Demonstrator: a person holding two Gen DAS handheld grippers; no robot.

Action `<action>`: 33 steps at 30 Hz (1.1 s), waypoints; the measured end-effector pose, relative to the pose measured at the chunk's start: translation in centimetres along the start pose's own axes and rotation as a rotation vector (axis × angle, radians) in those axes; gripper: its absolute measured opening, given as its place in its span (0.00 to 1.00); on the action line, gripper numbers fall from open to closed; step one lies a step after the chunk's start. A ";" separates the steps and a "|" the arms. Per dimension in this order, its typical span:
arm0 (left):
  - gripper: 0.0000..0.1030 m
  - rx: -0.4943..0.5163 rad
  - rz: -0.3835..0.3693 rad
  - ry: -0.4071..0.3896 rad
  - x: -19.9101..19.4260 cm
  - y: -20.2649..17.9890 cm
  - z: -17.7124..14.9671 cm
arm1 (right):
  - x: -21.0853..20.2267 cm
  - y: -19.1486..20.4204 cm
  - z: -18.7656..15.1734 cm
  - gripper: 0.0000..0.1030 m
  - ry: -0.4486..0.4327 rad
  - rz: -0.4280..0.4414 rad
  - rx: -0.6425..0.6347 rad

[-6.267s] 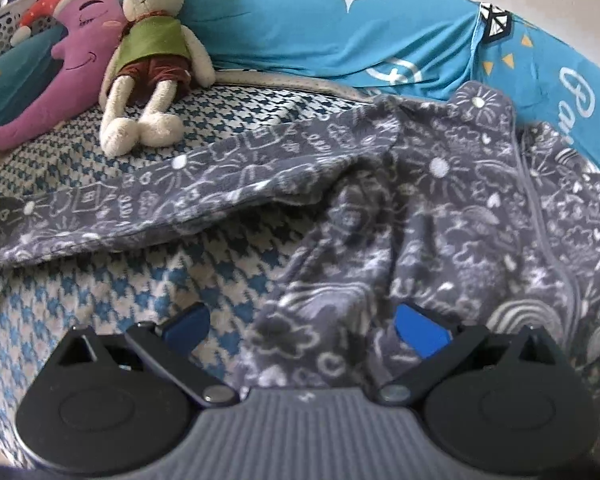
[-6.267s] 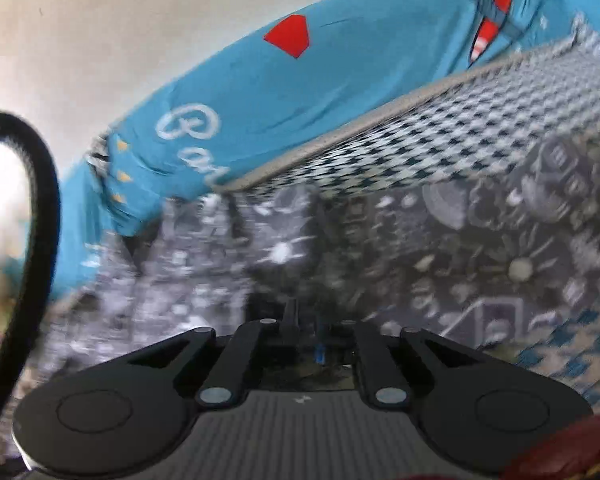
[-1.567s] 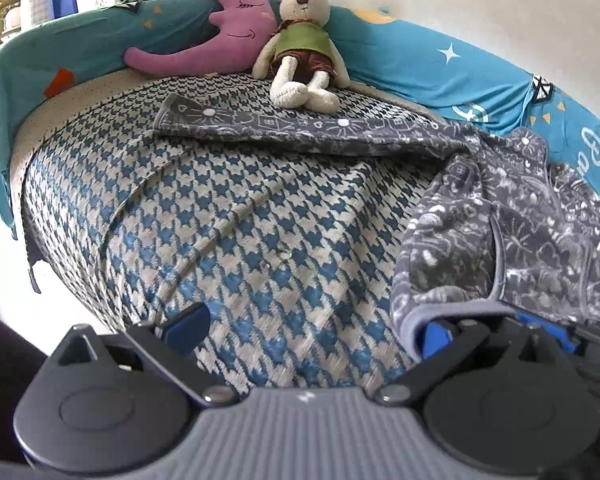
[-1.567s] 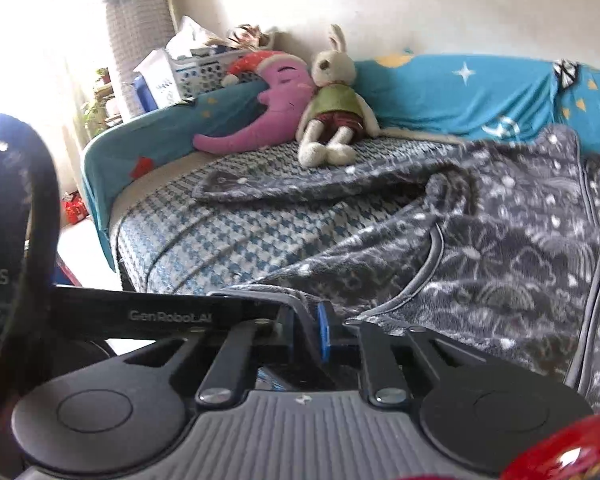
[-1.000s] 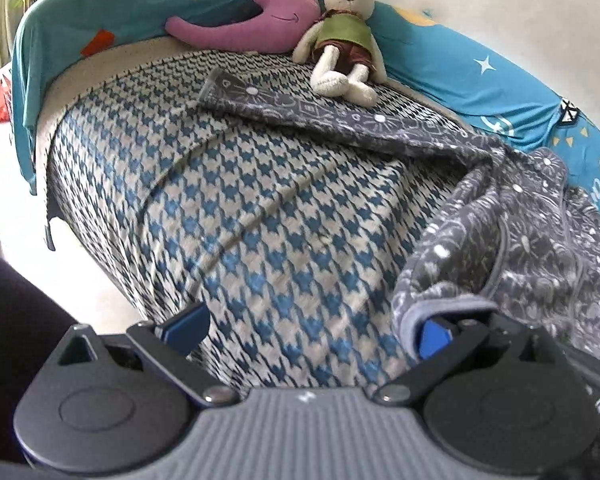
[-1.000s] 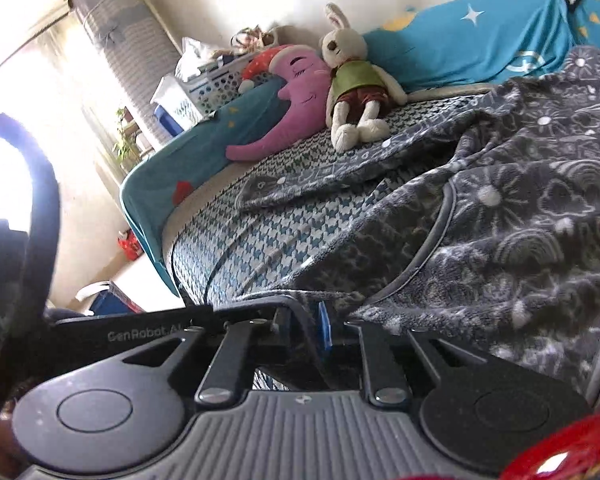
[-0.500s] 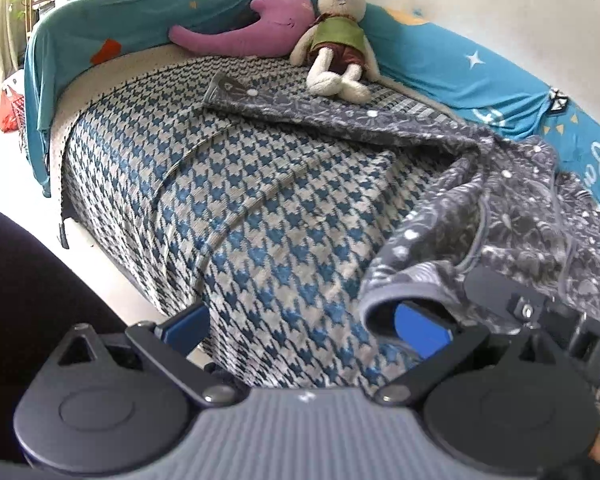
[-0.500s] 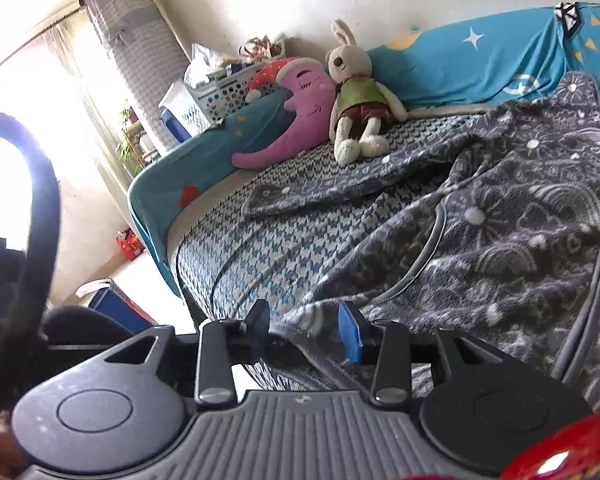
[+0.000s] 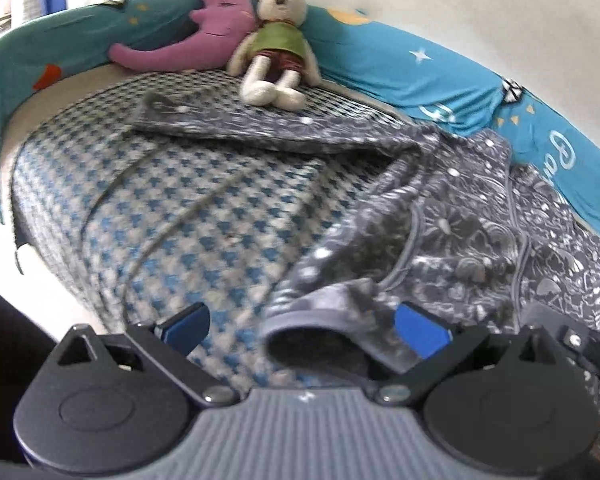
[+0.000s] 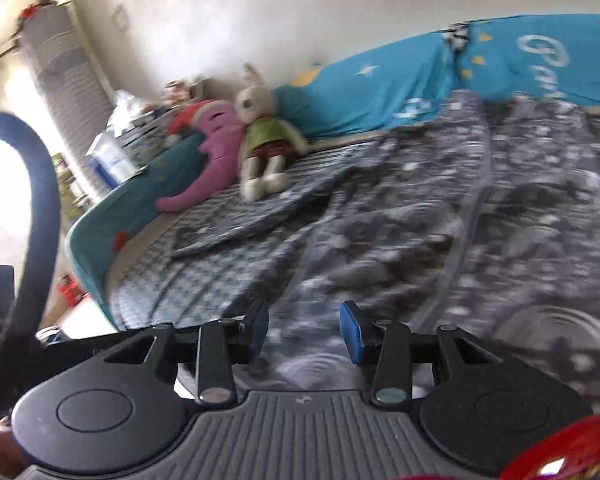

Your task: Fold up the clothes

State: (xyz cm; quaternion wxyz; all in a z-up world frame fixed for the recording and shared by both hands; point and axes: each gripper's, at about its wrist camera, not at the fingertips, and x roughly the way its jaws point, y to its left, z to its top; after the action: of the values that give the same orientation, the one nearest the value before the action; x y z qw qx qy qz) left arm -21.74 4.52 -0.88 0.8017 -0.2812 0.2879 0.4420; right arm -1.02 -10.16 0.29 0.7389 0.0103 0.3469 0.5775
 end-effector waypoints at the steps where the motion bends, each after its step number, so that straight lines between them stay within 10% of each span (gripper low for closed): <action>1: 1.00 0.011 -0.005 0.005 0.4 -0.5 0.1 | -0.5 -0.6 0.0 0.39 -0.006 -0.021 0.016; 21: 1.00 0.173 -0.153 0.013 -1.9 -4.3 -3.3 | -12.4 -6.6 -4.5 0.43 -0.036 -0.288 0.211; 33: 1.00 0.303 -0.170 0.094 -1.5 -6.8 -6.3 | -11.6 -5.7 -7.3 0.43 0.099 -0.359 0.123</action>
State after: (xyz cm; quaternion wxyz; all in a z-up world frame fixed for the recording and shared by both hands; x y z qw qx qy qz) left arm -17.87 -3.79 -2.71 0.8551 -0.2009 0.3634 0.3105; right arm -1.11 -24.82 -1.77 0.8101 -0.0347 0.4137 0.4141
